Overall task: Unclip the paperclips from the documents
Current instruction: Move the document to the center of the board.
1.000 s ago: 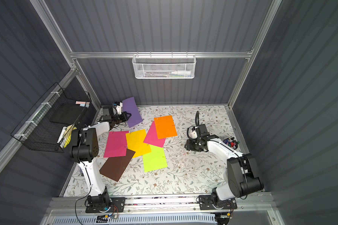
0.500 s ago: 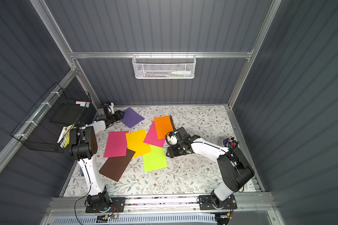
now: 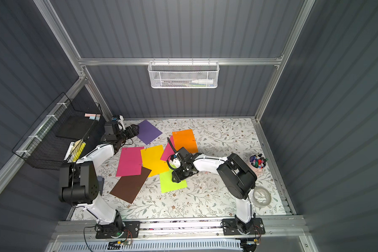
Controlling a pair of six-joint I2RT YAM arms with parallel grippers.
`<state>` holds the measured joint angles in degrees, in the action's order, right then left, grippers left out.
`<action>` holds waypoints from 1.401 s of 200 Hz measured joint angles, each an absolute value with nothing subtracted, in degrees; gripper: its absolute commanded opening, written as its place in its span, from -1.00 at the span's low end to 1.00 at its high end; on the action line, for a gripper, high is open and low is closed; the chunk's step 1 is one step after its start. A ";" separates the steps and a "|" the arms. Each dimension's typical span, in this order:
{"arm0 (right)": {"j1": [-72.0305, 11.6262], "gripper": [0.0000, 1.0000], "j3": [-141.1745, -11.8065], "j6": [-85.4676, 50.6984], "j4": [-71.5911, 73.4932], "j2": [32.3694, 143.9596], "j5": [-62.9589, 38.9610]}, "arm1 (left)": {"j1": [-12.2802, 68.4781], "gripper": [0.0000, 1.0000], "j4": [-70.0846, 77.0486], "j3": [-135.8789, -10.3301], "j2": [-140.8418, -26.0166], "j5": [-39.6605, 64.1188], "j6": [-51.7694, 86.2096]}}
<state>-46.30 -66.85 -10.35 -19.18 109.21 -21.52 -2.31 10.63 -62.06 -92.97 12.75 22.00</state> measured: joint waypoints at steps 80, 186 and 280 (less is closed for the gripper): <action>-54.68 0.14 -57.21 -15.46 -22.41 100.79 -14.98 | 3.18 0.78 1.98 -49.30 -73.34 16.12 24.27; -52.84 0.57 -51.33 -25.47 -37.26 82.50 -9.08 | 32.38 0.46 -5.10 -41.63 -70.67 14.81 34.59; -47.48 0.61 -51.27 -27.27 -26.20 91.02 -9.61 | 39.66 0.37 -7.09 -40.60 -84.51 6.96 44.71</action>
